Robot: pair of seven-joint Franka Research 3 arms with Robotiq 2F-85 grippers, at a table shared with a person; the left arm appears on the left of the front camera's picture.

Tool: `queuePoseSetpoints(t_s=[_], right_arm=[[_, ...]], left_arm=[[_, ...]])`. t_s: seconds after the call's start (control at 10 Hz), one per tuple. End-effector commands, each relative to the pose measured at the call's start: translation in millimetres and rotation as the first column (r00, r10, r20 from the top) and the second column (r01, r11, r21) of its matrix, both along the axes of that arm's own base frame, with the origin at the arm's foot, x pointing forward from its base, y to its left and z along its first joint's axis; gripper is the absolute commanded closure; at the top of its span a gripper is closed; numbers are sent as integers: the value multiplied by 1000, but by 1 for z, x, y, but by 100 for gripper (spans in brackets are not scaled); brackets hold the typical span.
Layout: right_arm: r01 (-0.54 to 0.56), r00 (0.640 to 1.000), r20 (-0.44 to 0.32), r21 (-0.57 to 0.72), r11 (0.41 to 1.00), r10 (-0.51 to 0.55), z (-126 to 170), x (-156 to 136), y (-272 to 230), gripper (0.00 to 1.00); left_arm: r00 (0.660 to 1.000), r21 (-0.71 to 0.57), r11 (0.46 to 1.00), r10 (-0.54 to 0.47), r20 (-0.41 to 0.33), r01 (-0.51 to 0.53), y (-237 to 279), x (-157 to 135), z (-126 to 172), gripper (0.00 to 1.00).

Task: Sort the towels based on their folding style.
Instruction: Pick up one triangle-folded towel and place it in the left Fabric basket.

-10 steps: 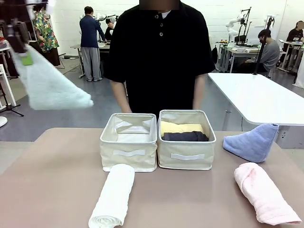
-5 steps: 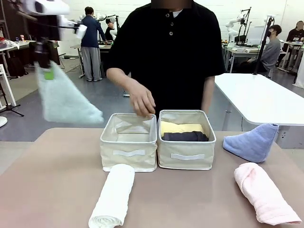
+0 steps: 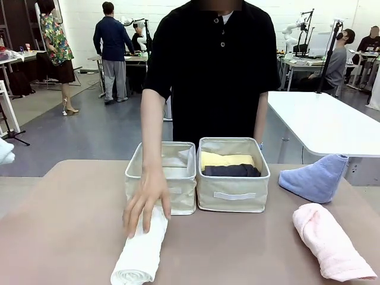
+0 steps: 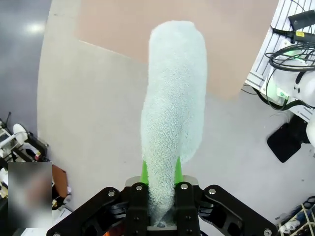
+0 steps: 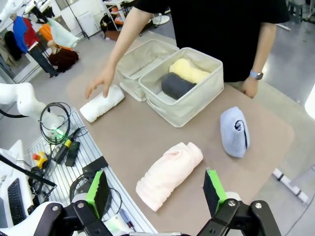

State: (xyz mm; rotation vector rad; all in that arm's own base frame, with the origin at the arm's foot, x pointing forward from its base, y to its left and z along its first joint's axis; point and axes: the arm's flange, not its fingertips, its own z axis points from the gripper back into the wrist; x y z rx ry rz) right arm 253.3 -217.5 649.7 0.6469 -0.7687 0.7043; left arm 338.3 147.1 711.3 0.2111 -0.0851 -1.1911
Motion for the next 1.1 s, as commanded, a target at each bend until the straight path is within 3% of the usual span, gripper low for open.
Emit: queuePoseSetpoints(t_s=[0.0, 0.6, 0.8, 1.0], right_arm=[[-15, 1000, 20, 20, 1000, 15, 2, 1, 0, 0], [-15, 1000, 20, 20, 1000, 15, 2, 1, 0, 0], [-15, 1000, 20, 20, 1000, 15, 2, 1, 0, 0], [-15, 1000, 20, 20, 1000, 15, 2, 1, 0, 0]], left_arm=[[1000, 0, 1000, 23, 10, -23, -22, 21, -5, 82], [998, -45, 997, 54, -25, -55, -33, 31, -8, 82], [992, -65, 997, 44, -119, -52, -79, 55, -2, 82], [990, -56, 998, -45, -136, 37, -145, 81, 15, 82]])
